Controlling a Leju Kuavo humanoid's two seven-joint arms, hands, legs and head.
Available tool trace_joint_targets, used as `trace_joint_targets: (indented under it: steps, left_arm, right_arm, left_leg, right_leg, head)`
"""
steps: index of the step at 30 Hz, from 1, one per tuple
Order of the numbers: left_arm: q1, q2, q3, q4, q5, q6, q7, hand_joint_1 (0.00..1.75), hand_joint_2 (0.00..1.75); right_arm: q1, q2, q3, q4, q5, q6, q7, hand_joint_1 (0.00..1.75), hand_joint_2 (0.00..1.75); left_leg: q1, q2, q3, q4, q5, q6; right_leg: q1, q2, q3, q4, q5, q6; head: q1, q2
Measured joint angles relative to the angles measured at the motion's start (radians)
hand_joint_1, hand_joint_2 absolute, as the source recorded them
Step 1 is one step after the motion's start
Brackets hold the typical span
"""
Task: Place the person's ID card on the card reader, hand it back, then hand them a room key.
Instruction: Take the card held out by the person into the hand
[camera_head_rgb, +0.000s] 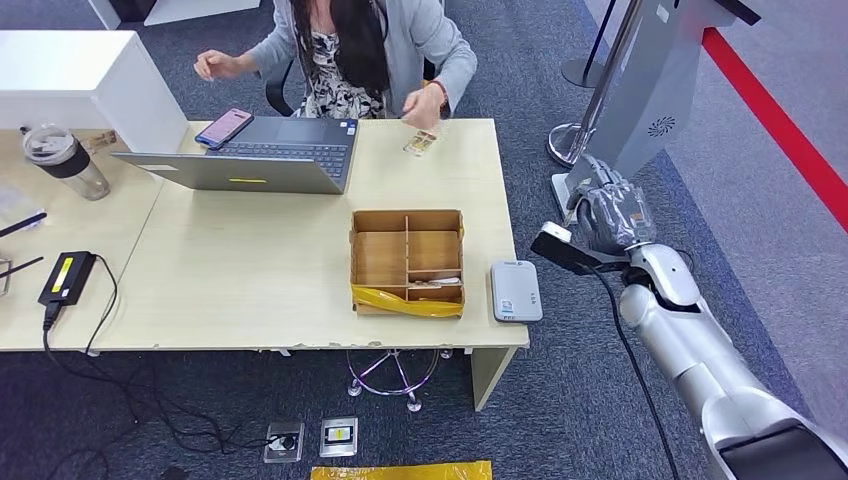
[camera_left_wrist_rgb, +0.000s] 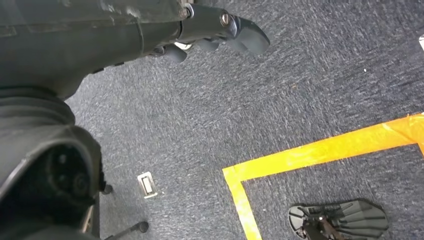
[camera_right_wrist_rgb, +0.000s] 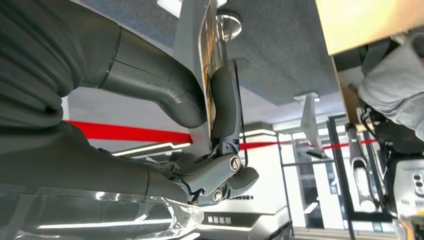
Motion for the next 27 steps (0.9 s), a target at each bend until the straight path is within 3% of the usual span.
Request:
trace_joint_targets:
  steps: [20, 27]
  left_arm:
    - [0.004, 0.005, 0.0, 0.0, 0.009, 0.011, -0.013, 0.0, 0.0]
    - [0.001, 0.005, 0.0, 0.0, 0.014, 0.015, -0.009, 0.0, 0.0]
  right_arm:
    - [0.123, -0.092, 0.143, -0.169, -0.127, 0.07, 0.043, 1.75, 1.75]
    - [0.117, -0.104, 0.236, -0.204, -0.177, 0.128, 0.0, 1.75, 1.75]
  left_leg:
    - [0.0, 0.001, 0.0, 0.0, 0.0, 0.0]
    - [0.0, 0.001, 0.0, 0.0, 0.0, 0.0]
  right_leg:
    - [0.0, 0.0, 0.0, 0.0, 0.0, 0.0]
    - [0.0, 0.0, 0.0, 0.0, 0.0, 0.0]
  head:
    - [0.0, 0.0]
    - [0.0, 0.0]
